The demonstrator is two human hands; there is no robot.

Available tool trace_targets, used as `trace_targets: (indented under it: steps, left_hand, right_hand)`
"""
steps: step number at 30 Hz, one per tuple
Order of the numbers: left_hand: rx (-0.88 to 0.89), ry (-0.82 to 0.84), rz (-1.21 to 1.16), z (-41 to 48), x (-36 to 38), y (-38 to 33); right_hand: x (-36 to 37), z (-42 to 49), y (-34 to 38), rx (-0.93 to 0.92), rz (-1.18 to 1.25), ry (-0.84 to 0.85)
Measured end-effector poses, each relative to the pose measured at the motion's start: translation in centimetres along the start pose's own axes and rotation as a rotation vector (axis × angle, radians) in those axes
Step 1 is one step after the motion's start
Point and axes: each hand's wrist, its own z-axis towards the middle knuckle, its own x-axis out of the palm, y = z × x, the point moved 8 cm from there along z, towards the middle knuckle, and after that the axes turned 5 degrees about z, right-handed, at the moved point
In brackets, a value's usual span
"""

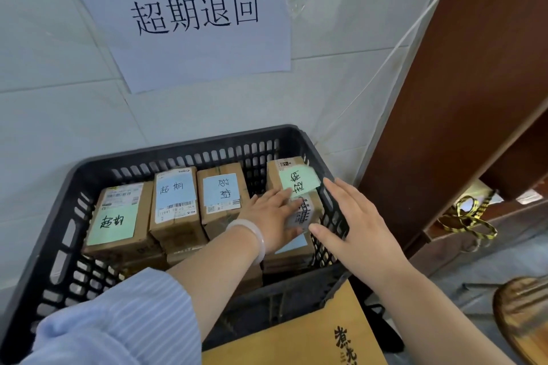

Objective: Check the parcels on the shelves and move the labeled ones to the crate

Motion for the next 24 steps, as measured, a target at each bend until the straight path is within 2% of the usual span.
trace_targets:
  steps: [6,12,18,24]
  left_hand:
    - [-0.051,-0.019,-0.022,-0.1,-1.2,0.6]
    - [-0.210,-0.252,-0.086,-7.5,-3.5,4.3]
    - [-0.510,-0.545,-0.061,-20.5,-4.0,8.1]
    - [-1.000,-0.564,0.011,-36.1,1.4,8.3]
  right_hand:
    - [0.2,0.1,1.3,-0.072,-0.096,0.063]
    - [2.4,0.2,4.1,-0.223,-0.136,0.155]
    - [7.3,-1.6,12.1,-0.533,-0.141,0.310]
    - [14.5,-9.0,21.1,-0.957,-0.128,0.530]
